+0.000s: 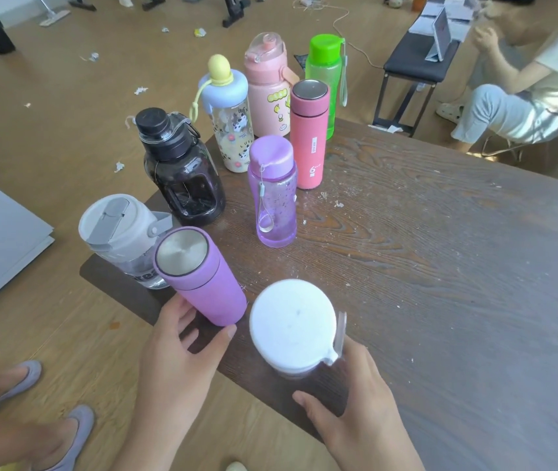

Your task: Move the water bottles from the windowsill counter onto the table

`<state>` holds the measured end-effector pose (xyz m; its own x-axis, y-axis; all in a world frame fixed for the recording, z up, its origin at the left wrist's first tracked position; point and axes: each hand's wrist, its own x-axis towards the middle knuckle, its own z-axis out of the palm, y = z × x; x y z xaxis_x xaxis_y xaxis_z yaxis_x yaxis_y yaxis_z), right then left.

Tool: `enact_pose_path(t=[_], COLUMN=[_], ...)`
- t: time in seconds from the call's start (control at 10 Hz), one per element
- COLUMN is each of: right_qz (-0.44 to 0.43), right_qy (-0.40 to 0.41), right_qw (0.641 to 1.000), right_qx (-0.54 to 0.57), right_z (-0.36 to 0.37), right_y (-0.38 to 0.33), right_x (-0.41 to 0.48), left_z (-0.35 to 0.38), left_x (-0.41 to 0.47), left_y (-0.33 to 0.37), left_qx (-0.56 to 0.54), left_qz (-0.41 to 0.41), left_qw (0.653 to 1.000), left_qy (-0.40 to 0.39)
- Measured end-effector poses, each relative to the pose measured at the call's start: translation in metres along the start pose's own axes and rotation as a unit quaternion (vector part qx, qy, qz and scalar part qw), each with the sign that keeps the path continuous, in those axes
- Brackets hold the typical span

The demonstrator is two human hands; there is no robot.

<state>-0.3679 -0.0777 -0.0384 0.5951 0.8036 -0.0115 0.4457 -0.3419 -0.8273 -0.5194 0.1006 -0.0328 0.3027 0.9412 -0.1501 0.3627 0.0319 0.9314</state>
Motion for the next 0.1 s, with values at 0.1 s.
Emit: enact_pose_path(t=[0.1], right_qz=[0.021], right_qy=[0.036], right_qw=[0.999], right_qx=[-0.022], right_z=[-0.0248], right_y=[0.004], right_x=[-0.0179], left_z=[-0.0087], left_x=[-0.0191], left_y=[0.002], left_qx=[0.014], left_qz=[0.023], left_qw=[1.0], left_qy=[0.012])
